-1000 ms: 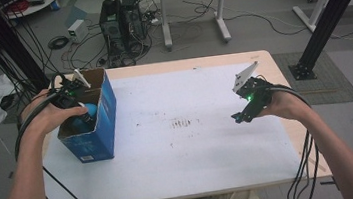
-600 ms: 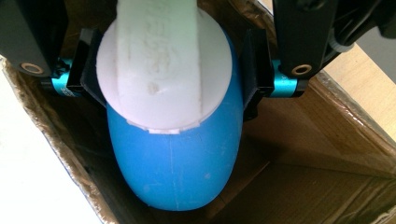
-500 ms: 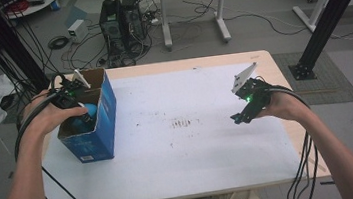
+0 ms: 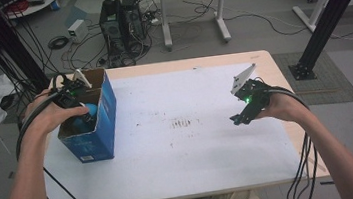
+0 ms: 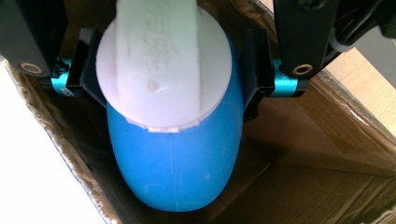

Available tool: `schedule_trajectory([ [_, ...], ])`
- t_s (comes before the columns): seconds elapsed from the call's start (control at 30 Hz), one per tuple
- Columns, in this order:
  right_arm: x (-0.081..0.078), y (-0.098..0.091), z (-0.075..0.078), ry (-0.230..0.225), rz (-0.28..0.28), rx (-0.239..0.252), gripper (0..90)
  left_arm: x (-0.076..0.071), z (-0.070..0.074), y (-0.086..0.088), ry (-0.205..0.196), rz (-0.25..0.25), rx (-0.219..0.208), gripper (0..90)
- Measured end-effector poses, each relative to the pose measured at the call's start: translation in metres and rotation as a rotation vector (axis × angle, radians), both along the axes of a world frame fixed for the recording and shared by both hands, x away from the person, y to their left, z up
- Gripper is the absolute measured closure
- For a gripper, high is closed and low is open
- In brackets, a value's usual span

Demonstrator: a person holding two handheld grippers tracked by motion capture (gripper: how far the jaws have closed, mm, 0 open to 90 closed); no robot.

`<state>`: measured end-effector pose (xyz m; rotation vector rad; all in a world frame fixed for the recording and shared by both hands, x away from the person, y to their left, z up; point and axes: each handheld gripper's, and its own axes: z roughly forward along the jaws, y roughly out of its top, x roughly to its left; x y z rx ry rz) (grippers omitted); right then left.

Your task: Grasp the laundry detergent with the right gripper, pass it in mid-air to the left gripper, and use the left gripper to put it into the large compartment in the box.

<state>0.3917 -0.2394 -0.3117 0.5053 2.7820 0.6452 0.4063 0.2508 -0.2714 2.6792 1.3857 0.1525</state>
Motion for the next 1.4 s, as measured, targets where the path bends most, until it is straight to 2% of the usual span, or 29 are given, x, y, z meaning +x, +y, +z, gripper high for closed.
schedule_trajectory([
  [0.43,0.0,0.001,-0.002,0.004,-0.005,-0.009,13.1,-0.001,-0.001,0.0,0.001,0.016,-0.01,35.1],
  [0.47,0.001,0.001,-0.002,0.001,-0.001,-0.008,13.1,0.0,0.001,0.0,0.003,0.0,-0.001,35.1],
  [0.5,0.0,0.001,-0.002,0.003,-0.006,-0.008,13.1,0.0,-0.001,0.0,0.001,0.013,-0.009,35.1],
  [0.6,0.0,-0.001,0.001,-0.001,-0.004,-0.001,13.1,0.0,0.0,0.0,0.001,0.003,-0.007,35.0],
  [0.63,0.0,0.001,-0.002,0.005,-0.006,-0.009,13.1,0.0,0.004,0.0,-0.012,0.009,-0.008,35.1],
  [0.7,0.001,0.001,-0.002,0.003,-0.004,-0.009,13.1,0.0,-0.001,0.0,0.004,0.007,-0.008,34.3],
  [0.73,0.0,0.001,-0.002,0.005,-0.006,-0.009,13.1,0.001,0.006,0.0,-0.015,0.006,-0.006,31.7],
  [0.77,0.0,0.001,-0.002,0.005,-0.004,-0.01,13.0,0.001,0.007,0.0,-0.018,0.007,-0.006,31.7],
  [1.03,0.0,0.0,-0.002,0.004,-0.009,-0.014,13.1,0.001,0.011,0.0,-0.021,0.014,-0.004,31.7],
  [1.07,0.0,0.0,-0.002,0.003,-0.007,-0.014,13.0,0.0,0.0,0.0,0.004,0.0,-0.004,31.7],
  [1.1,0.001,0.001,-0.002,0.002,-0.004,-0.009,13.1,0.002,0.01,0.0,-0.019,0.008,-0.001,31.7],
  [1.17,0.0,0.001,-0.002,0.003,-0.004,-0.009,13.1,0.0,0.002,0.0,-0.007,0.008,-0.009,31.6],
  [1.2,0.001,0.001,-0.002,0.004,-0.005,-0.009,13.1,0.001,0.015,-0.001,-0.031,0.01,0.001,31.6],
  [1.23,0.0,-0.001,-0.002,0.003,-0.008,-0.013,13.1,0.002,0.02,-0.003,-0.039,0.01,0.004,31.6],
  [1.3,-0.001,0.0,-0.002,0.003,-0.007,-0.014,13.1,0.001,0.017,-0.002,-0.035,0.013,-0.001,31.6],
  [1.33,0.0,-0.001,-0.002,0.003,-0.008,-0.014,13.1,0.001,0.029,-0.007,-0.041,-0.002,0.008,31.6],
  [1.4,-0.001,-0.001,-0.001,0.002,-0.011,-0.015,13.1,0.001,0.033,-0.007,-0.048,-0.001,0.009,31.7],
])
